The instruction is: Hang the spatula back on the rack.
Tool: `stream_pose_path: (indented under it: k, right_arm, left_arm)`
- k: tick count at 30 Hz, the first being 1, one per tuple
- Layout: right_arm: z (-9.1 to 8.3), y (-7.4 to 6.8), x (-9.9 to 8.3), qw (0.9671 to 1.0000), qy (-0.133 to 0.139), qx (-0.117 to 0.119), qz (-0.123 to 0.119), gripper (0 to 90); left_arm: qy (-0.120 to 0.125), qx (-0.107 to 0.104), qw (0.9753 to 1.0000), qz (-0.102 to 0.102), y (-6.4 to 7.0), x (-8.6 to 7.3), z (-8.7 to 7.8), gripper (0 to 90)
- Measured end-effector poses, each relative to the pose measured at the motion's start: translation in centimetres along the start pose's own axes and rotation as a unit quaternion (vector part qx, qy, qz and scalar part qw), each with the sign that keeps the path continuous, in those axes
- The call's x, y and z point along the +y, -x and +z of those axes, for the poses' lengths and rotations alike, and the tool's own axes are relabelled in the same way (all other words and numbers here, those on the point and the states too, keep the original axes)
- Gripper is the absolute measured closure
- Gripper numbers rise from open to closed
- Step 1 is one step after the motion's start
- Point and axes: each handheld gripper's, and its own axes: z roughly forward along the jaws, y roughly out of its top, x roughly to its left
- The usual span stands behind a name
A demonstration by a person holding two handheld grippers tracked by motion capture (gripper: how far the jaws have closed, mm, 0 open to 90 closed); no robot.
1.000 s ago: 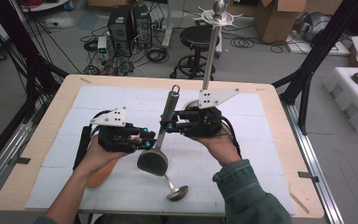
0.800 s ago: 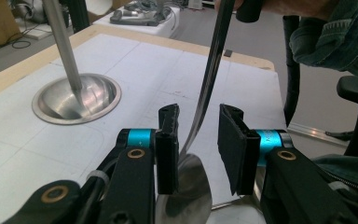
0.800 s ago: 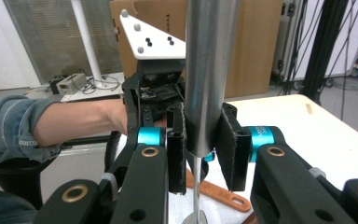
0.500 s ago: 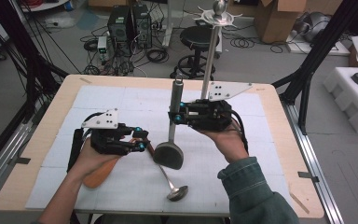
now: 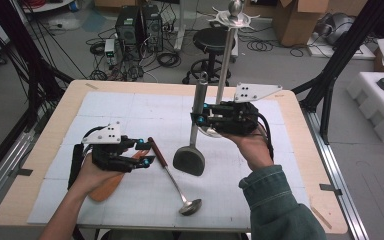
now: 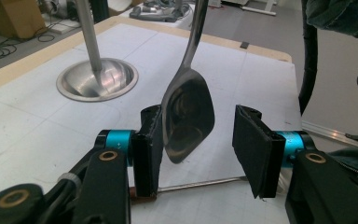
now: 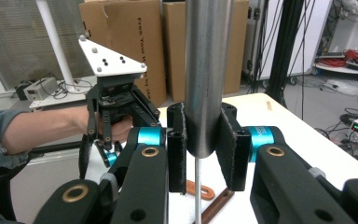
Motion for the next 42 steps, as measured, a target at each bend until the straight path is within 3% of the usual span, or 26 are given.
stream_pose_path:
  k: [10, 24, 42]
  right_arm:
    - [-0.7, 1.4, 0.0, 0.9998, -0.006, -0.016, 0.01, 76.1]
    - [-1.9, 3.5, 1.8, 0.9995, -0.003, -0.031, 0.008, 76.1]
    - [-2.8, 6.5, 2.1, 0.9981, -0.008, -0.056, 0.023, 76.2]
  left_arm:
    - [0.005, 0.03, 0.9994, -0.016, 0.0, -1.7, -1.1, 45.8]
    - [0.01, 0.055, 0.9981, -0.025, -0.2, -2.6, -2.2, 35.2]
    - [0.002, 0.071, 0.9966, -0.041, -0.6, -3.5, -2.3, 26.9]
